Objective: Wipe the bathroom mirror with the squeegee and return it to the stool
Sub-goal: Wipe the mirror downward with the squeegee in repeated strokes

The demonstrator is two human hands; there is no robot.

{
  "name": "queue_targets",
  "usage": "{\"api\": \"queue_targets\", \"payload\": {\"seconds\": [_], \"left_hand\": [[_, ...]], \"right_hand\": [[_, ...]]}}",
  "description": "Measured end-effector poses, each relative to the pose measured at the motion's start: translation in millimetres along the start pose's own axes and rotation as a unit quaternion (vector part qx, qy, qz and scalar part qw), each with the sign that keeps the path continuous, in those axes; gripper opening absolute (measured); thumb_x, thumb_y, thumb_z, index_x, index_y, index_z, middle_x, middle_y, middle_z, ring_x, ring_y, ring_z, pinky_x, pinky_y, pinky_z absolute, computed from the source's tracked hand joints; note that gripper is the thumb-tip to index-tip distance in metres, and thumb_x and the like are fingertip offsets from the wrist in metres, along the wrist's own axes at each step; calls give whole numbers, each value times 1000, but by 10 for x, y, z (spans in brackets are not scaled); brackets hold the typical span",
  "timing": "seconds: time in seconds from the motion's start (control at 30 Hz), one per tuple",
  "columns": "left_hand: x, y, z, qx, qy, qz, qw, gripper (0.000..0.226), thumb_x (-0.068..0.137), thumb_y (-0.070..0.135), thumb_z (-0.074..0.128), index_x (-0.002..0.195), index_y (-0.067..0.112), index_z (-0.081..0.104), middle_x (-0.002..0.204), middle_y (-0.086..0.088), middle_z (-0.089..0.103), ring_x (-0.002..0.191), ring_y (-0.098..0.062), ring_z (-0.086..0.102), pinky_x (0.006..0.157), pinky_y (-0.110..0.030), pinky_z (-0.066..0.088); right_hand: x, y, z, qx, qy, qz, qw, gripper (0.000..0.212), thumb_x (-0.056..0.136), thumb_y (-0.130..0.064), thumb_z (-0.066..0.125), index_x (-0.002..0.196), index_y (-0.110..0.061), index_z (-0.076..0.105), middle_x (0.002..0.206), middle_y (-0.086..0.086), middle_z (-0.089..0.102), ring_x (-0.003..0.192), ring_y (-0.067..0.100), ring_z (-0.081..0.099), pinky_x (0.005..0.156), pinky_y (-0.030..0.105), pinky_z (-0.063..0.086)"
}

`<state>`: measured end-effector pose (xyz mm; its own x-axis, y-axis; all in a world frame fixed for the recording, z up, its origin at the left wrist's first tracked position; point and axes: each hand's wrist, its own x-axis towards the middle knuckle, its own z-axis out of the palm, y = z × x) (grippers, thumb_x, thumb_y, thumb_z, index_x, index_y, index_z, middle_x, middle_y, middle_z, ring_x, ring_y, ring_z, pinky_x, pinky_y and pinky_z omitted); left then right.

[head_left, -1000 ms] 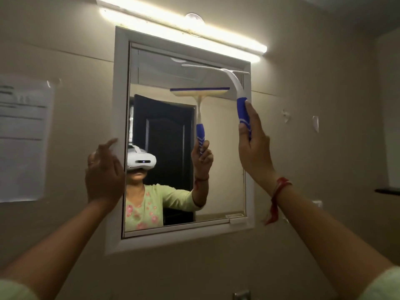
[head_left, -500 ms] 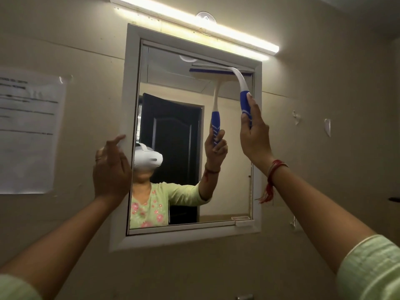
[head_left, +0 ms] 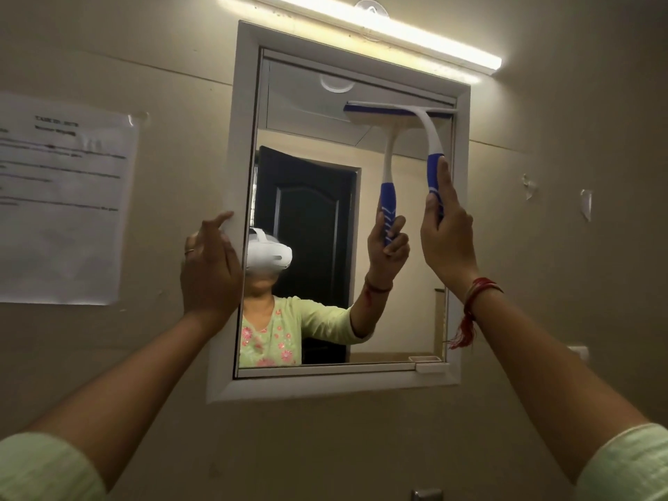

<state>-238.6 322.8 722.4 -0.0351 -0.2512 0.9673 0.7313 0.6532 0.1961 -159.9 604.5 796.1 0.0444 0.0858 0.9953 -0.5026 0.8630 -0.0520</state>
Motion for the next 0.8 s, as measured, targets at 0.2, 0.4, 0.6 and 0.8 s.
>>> {"api": "queue_targets", "payload": {"seconds": [0.2,0.4,0.6,0.8], "left_hand": [[-2,-21,10,-2,-2,2,1000,28,97,6,33,123,9,43,102,-20,62,96,-38,51,71,-36,36],[-8,-20,0,-1,-3,4,1000,29,97,11,30,123,10,42,107,-18,62,99,-38,51,75,-42,41],[-10,-6,2,-5,-6,2,1000,29,97,11,30,123,10,42,108,-17,61,98,-39,52,74,-43,43],[-13,-14,6,-2,-6,-3,1000,29,97,9,31,123,11,42,105,-18,60,97,-38,51,70,-41,41]], "right_hand": [[-96,9,-22,-9,-2,9,1000,52,97,-25,36,145,-21,16,106,18,64,59,-3,48,65,8,44],[-334,-17,-63,-4,-8,23,1000,56,92,-40,29,144,-27,14,108,16,65,59,-3,49,65,10,46],[-684,-29,-111,1,-18,29,999,53,93,-39,30,141,-33,8,110,15,64,57,0,49,63,12,46],[-987,-26,-126,7,-28,42,999,52,97,-24,35,143,-29,12,91,3,61,49,6,47,51,10,43]]}}
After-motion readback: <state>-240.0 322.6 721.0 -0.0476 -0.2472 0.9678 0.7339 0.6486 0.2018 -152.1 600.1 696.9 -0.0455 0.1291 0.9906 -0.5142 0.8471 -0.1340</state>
